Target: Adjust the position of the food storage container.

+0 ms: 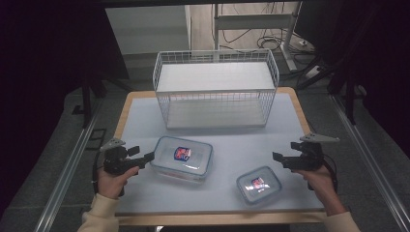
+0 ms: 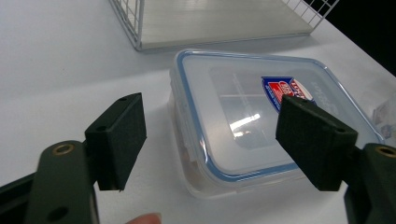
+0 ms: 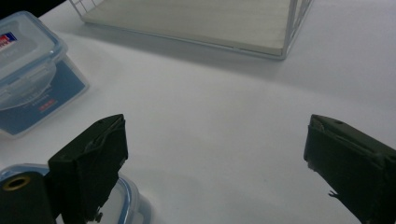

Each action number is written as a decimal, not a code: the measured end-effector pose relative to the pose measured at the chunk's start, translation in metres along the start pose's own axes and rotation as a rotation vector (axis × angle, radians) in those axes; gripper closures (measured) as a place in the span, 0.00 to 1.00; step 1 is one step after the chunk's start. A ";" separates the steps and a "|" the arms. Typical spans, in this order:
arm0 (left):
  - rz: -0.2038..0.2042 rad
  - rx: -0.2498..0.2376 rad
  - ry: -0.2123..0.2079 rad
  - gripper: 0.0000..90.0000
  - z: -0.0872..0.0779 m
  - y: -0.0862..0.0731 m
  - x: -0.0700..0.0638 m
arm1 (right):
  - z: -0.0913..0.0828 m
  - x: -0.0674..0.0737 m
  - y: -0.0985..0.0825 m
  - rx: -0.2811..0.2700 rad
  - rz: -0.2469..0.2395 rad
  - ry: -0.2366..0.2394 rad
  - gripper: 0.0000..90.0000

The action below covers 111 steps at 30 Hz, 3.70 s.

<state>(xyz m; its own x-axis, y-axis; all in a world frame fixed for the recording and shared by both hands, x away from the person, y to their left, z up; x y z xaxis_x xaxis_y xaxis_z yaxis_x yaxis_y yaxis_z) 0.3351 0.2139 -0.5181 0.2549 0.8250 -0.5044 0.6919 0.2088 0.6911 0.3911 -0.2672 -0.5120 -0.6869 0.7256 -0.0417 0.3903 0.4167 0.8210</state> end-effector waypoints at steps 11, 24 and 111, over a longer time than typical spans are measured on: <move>0.010 0.000 -0.036 0.59 -0.005 -0.001 -0.009 | -0.003 0.009 0.000 0.023 -0.019 0.022 0.14; 0.088 0.070 -0.095 1.00 -0.014 -0.009 -0.029 | -0.005 0.011 0.003 0.022 -0.043 0.015 0.18; -0.060 0.175 -0.011 1.00 0.020 -0.035 0.008 | -0.004 0.001 -0.009 0.074 -0.043 -0.008 0.22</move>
<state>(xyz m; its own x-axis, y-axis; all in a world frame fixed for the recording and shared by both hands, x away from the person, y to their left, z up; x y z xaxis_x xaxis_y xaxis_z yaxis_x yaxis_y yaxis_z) 0.3259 0.2026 -0.5568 0.2167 0.8079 -0.5480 0.8129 0.1616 0.5596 0.3847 -0.2724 -0.5171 -0.6989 0.7107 -0.0805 0.4051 0.4861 0.7743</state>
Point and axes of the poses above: each handheld gripper's, and its own axes: z roughly forward along the jaws, y roughly out of its top, x roughly to its left, the point moved 8 cm from there along z, roughly forward along the jaws, and after that the axes turned 14 degrees about -z, right-handed, at the moved point
